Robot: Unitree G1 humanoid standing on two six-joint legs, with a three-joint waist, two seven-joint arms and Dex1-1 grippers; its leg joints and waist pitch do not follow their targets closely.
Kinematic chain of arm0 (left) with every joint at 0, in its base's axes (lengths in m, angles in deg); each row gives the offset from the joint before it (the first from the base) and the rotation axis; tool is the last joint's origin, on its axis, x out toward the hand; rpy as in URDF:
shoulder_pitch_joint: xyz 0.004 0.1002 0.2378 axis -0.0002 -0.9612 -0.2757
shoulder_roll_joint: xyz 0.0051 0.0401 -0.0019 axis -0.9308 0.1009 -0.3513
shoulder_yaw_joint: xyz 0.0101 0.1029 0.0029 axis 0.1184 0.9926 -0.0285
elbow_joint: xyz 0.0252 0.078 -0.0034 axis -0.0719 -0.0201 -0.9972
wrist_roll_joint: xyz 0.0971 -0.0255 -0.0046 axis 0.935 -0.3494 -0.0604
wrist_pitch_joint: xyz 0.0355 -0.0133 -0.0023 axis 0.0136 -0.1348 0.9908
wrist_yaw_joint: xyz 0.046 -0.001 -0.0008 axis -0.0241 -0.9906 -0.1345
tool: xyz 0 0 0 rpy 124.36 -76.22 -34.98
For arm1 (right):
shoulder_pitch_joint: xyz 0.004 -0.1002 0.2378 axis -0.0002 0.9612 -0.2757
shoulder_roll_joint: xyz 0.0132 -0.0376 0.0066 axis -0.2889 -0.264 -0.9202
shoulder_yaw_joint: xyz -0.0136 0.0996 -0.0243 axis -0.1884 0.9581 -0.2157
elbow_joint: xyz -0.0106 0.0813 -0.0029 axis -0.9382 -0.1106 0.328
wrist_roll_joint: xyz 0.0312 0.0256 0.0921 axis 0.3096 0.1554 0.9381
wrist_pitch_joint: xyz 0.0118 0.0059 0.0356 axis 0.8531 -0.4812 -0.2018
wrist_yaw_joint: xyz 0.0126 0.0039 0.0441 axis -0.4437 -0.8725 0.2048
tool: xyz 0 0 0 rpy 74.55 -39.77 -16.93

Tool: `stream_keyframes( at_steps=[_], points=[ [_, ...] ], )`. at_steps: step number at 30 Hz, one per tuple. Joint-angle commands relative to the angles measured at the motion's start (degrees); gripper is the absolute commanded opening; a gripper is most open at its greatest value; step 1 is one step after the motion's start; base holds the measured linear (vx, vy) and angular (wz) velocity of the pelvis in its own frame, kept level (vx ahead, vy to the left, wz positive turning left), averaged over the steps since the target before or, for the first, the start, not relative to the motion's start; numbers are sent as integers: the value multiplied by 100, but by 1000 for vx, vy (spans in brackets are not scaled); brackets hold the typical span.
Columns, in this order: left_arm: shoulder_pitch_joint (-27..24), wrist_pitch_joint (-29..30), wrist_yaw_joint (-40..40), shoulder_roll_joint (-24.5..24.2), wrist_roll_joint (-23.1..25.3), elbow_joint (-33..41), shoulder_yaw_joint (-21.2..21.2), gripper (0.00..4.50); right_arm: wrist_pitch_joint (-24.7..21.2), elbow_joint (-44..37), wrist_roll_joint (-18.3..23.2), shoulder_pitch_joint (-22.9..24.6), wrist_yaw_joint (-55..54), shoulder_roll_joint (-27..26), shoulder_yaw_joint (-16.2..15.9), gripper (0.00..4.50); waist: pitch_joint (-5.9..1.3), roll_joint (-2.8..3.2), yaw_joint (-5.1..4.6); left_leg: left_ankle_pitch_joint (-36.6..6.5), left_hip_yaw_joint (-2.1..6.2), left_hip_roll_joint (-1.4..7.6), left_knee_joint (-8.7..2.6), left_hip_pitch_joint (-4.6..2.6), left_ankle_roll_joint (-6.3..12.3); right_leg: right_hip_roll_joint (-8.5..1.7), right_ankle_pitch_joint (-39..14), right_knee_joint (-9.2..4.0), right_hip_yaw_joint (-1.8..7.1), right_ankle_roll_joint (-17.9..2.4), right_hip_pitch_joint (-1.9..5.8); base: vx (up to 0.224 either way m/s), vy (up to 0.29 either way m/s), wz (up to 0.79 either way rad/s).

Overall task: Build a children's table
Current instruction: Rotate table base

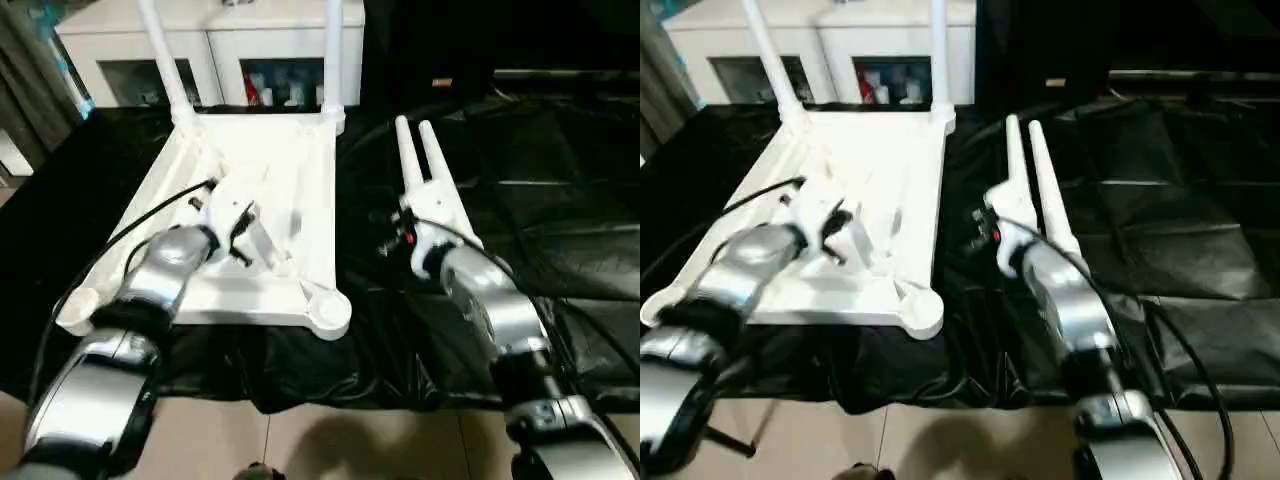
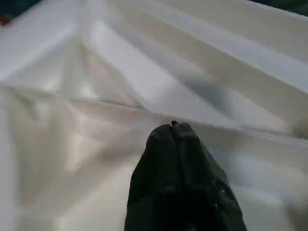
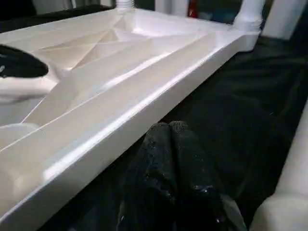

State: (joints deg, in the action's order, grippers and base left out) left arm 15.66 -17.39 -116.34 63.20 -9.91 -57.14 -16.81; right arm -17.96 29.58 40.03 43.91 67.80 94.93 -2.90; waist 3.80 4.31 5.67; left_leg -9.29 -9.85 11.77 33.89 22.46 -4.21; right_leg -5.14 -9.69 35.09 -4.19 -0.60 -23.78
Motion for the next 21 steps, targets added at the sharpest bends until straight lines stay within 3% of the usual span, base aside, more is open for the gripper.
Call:
stream_keyframes(
  at_steps=[1, 2, 3, 4, 5, 7, 8, 9, 11, 12, 13, 15, 17, 19, 21],
  points=[
    [-262, 182, -715, -216, -349, 764, 37, 0, -86, -275, 120, 35, 78, -9, -46, 3, -496, 25, 40, -1556, 63, 135, -417, -89, 27, -335, -1048, -352, 214, -1286, 345, 0, 0, 0],
    [-400, 279, -918, -285, -461, 1032, 48, 0, -124, -352, 153, 59, 118, -8, -54, 3, -486, 53, 25, -1671, 44, 126, -413, -129, -19, -296, -1154, -362, 213, -1264, 294, 0, 0, 0],
    [-623, 451, -1219, -438, -647, 1481, 89, 0, -162, -477, 201, 97, 219, 27, -68, 3, -477, 0, 9, -1665, 30, 116, -419, -119, 3, -278, -1165, -382, 217, -1246, 295, 0, 0, 0],
    [-1129, 848, -1915, -803, -1087, 2505, 187, 0, -243, -755, 302, 182, 463, 132, -104, 3, -471, -30, 16, -1506, 40, 163, -449, -82, 37, -294, -1028, -330, 234, -1227, 311, 0, 0, 0],
    [-1194, 935, -2015, -868, -1172, 2651, 203, 0, -255, -797, 316, 195, 519, 163, -116, 3, -448, -4, 33, -1548, 41, 147, -444, -88, 24, -282, -1099, -316, 228, -1229, 285, 0, 0, 0],
    [-1582, 1464, -2641, -1324, -1644, 3536, 342, 0, -373, -1130, 415, 309, 976, 441, -254, 3, -413, -45, 22, -1824, 10, 142, -464, -138, -2, -265, -1547, -362, 241, -1162, 254, 0, 0, 0],
    [-1732, 1681, -2890, -1528, -1811, 3882, 416, 0, -439, -1299, 462, 370, 1209, 588, -334, 3, -407, -6, 47, -1896, 11, 146, -465, -159, -24, -261, -1727, -368, 254, -1099, 235, 0, 0, 0],
    [-1831, 1844, -3050, -1683, -1908, 4112, 493, 0, -505, -1454, 504, 430, 1411, 722, -408, 3, -387, -29, 39, -1924, 2, 131, -466, -149, -3, -246, -1815, -381, 257, -1068, 231, 0, 0, 0],
    [-1914, 1975, -3165, -1786, -1950, 4293, 526, 0, -561, -1575, 529, 478, 1558, 817, -458, 3, -360, -19, 66, -2121, -16, 108, -463, -211, -58, -242, -2274, -463, 283, -923, 165, 0, 0, 0],
    [-1955, 1962, -3127, -1761, -1833, 4285, 568, 0, -617, -1715, 541, 548, 1744, 959, -541, 3, -369, -23, 71, -2096, -7, 107, -465, -208, -82, -253, -2271, -457, 286, -911, 189, 0, 0, 0],
    [-1997, 1956, -3041, -1691, -1632, 4238, 590, 0, -679, -1875, 548, 629, 1946, 1117, -634, 3, -358, -35, 60, -2017, 9, 105, -486, -155, -83, -239, -2250, -450, 278, -834, 239, 0, 0, 0],
    [-1987, 1835, -2701, -1520, -1158, 3942, 618, 0, -766, -2000, 549, 703, 2063, 1232, -697, 3, -330, -26, 52, -2112, 2, 97, -482, -191, -92, -232, -2489, -507, 293, -653, 207, 0, 0, 0],
    [-1844, 1624, -2125, -1335, -871, 3368, 615, 0, -779, -2020, 508, 738, 1945, 1259, -679, 3, -359, -44, 33, -1996, 25, 68, -474, -149, -119, -255, -2747, -530, 274, -499, 242, 0, 0, 0],
    [-1778, 1533, -2011, -1281, -851, 3119, 620, 0, -771, -2015, 496, 749, 1905, 1265, -671, 3, -376, -60, 30, -1942, 28, 54, -459, -164, -116, -253, -2761, -549, 265, -446, 232, 0, 0, 0],
    [-1742, 1493, -2071, -1340, -853, 2972, 706, 0, -804, -2041, 488, 758, 1882, 1292, -661, 3, -387, -21, 11, -1904, 47, 63, -465, -148, -114, -257, -2678, -532, 256, -491, 242, 0, 0, 0]
  ],
)
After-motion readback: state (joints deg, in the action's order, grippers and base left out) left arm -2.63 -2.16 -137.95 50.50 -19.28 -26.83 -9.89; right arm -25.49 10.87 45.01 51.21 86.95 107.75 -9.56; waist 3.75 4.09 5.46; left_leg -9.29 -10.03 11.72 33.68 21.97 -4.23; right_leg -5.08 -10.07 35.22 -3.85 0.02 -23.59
